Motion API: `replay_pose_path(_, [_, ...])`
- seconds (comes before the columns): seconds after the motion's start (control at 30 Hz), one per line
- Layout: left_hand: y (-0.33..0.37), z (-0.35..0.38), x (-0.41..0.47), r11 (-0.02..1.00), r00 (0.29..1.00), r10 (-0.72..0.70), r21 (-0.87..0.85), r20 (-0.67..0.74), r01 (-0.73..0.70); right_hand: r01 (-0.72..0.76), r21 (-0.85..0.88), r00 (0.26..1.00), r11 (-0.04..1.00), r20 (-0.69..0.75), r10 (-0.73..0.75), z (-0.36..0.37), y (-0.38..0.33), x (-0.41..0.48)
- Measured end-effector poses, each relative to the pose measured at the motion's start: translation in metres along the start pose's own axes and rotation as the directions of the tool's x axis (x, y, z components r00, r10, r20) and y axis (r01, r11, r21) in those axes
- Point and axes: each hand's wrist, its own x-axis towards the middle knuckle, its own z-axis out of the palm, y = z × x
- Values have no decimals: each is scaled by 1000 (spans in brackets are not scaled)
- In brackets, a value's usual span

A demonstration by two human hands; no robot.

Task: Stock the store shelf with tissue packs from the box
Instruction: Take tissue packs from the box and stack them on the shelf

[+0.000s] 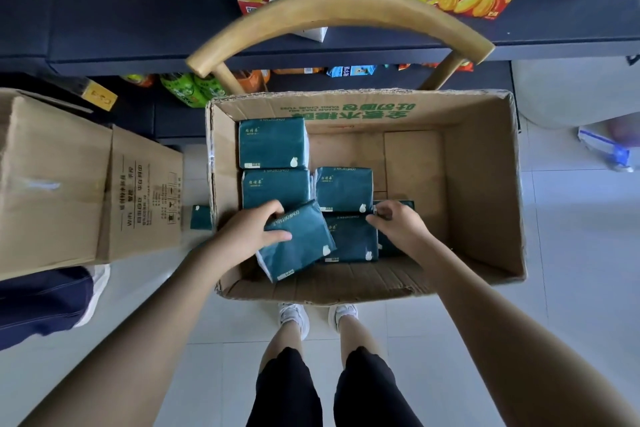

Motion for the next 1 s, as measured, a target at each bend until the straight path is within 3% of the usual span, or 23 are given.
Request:
replay_pose_path(0.1, [-2,-8,6,993,1000,-6,-115,-2,6,-34,-26,998,999,47,35,4,1,7])
replay_pose_path(0.27, [-7,-9,12,981,1000,-7,-196,-3,7,-263,238,961,935,153,231,25,16,21])
replay_pose_path(0.47, [-12,-1,14,981,998,-63,-185,-30,56,-292,344,956,893,127,264,39,24,21])
replay_pose_path(0.63, [-4,-4,5,945,992,-124,-306,1,118,-260,403,966,878,120,231,23,22,4])
replay_pose_path(0.77, [13,-25,-18,870,988,-154,-473,5,138,-197,509,976,838,23,215,-16,20,-23])
replay_pose_path(0.87, [32,-61,-38,839,995,-92,-541,-39,56,-99,545,982,833,-80,170,-57,1,-48])
replay_pose_path(1.0, [73,-127,-74,778,990,-21,-624,-138,-70,83,692,982,717,-181,61,-118,-50,-93])
